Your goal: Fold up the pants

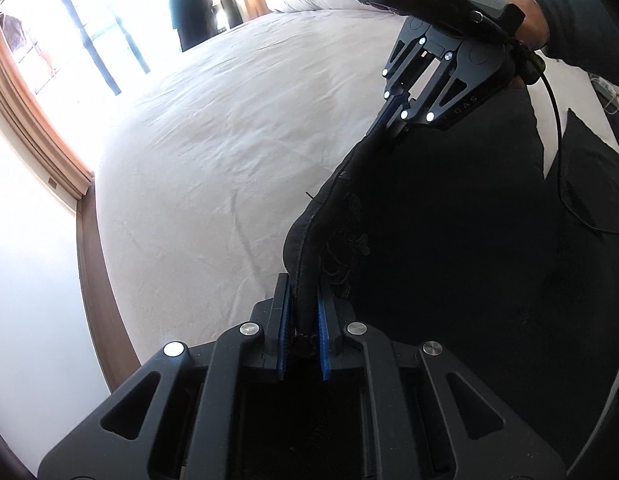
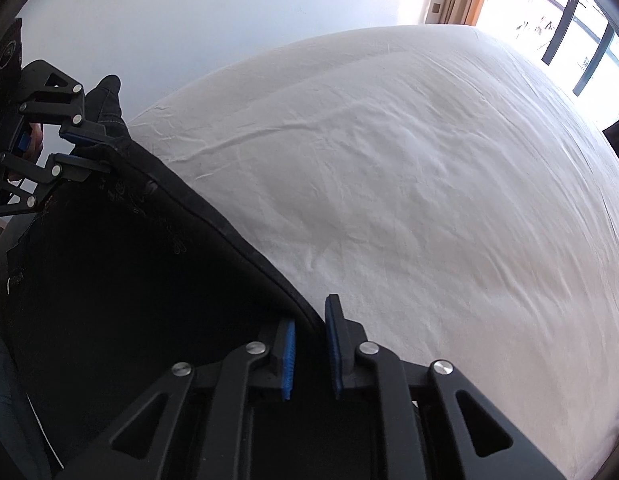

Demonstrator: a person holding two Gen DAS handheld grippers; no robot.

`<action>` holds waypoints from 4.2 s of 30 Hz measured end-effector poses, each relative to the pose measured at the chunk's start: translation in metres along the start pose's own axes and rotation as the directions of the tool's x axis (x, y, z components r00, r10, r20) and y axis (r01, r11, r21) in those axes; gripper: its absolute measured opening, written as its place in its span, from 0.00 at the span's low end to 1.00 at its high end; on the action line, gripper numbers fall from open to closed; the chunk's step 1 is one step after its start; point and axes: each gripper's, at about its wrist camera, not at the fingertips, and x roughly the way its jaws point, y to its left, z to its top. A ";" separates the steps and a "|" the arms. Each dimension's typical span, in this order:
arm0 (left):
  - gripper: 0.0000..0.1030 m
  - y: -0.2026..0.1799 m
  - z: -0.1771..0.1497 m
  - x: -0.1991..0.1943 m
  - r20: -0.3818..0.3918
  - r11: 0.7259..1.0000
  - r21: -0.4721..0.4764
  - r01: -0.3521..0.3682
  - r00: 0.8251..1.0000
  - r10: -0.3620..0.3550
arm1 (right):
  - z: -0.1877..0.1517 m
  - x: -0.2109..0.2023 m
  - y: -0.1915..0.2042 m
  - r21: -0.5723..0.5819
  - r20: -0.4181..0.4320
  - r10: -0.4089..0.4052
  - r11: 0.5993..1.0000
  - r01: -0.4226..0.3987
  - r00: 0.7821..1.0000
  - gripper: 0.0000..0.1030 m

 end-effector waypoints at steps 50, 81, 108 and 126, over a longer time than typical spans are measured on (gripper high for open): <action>0.10 -0.192 -0.145 -0.110 -0.045 0.960 0.260 0.106 0.994 -0.098 | -0.197 -0.059 0.277 0.088 0.071 -0.141 0.987 0.135 0.987 0.04; 0.12 -0.191 -0.127 -0.055 -0.086 0.915 0.382 0.132 0.991 -0.107 | -0.215 -0.043 0.339 0.013 0.032 -0.277 0.961 0.277 0.960 0.05; 0.71 -0.174 -0.001 -0.039 0.055 0.942 -0.120 0.313 0.950 -0.309 | -0.220 -0.046 0.327 0.230 0.091 -0.248 0.947 0.222 0.964 0.54; 0.08 -0.167 0.055 0.124 0.015 0.752 -0.437 0.494 0.840 -0.543 | -0.262 -0.114 0.264 0.588 0.300 -0.229 0.809 0.009 0.926 0.54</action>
